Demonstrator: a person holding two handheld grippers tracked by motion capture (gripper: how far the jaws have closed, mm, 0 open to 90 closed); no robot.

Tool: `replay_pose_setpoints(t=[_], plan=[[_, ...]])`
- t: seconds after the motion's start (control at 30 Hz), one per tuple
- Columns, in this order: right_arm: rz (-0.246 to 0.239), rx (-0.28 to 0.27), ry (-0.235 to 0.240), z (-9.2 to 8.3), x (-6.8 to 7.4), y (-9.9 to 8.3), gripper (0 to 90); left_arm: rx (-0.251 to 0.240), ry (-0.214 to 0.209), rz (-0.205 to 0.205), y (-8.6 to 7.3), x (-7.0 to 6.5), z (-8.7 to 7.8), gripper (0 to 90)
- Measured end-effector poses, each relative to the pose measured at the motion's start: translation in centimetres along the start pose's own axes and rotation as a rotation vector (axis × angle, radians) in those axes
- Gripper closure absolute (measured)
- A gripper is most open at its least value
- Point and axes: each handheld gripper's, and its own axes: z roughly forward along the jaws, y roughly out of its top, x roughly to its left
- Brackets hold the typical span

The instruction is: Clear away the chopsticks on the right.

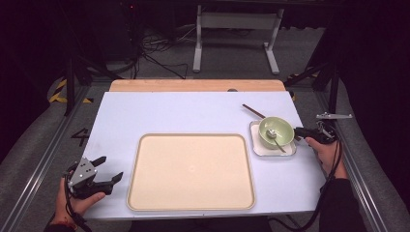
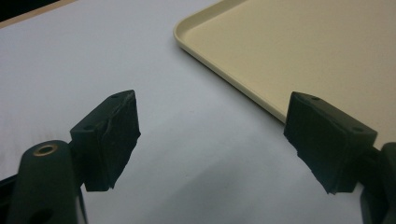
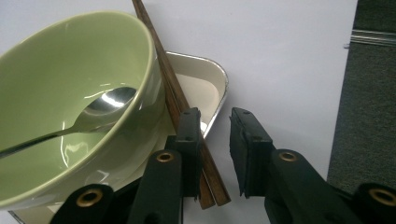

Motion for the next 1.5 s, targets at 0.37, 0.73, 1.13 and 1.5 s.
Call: replay_pose_setpoints(t=[0.37,0.73,1.13,1.5], plan=[[0.012,0.003,0.004,0.4,-0.2,-0.2,74.0,-0.004,-0.003,-0.001,0.0,0.0,0.0,19.0],[0.050,-0.005,0.053,0.8,-1.0,-0.6,77.0,0.000,-0.008,0.003,0.0,0.0,0.0,19.0],[0.043,-0.007,0.051,0.8,-1.0,-0.6,84.5,0.002,-0.011,0.008,0.1,0.0,0.1,18.9],[0.032,-0.082,-0.006,-0.7,-0.5,-0.1,84.9,-0.005,-0.008,0.005,0.0,0.1,0.0,19.0]])
